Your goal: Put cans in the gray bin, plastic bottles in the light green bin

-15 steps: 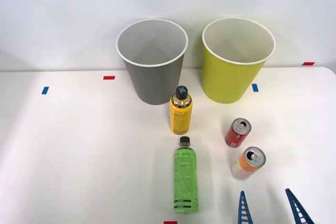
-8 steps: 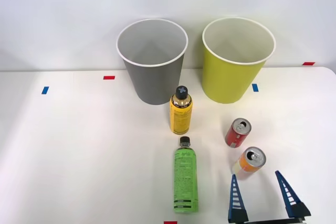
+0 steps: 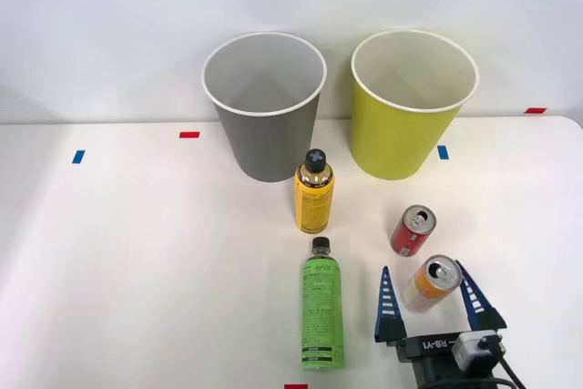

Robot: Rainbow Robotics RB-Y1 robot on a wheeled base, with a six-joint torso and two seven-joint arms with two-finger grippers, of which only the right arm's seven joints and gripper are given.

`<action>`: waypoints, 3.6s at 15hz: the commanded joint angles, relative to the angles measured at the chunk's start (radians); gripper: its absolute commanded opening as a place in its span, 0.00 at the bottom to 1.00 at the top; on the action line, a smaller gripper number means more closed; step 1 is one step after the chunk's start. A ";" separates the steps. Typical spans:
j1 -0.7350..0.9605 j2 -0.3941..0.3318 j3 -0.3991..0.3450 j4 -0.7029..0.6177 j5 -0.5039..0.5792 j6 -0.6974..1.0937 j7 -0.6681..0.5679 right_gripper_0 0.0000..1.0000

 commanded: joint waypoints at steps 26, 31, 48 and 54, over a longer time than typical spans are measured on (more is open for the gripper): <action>0.076 -0.096 0.001 -0.282 0.012 0.212 0.038 0.00; 0.088 -0.142 -0.029 -0.634 -0.028 0.516 0.000 0.00; -0.650 0.065 -0.083 -0.503 -0.163 0.916 -0.039 0.00; -0.975 0.145 -0.084 -0.130 -0.161 0.822 -0.042 0.00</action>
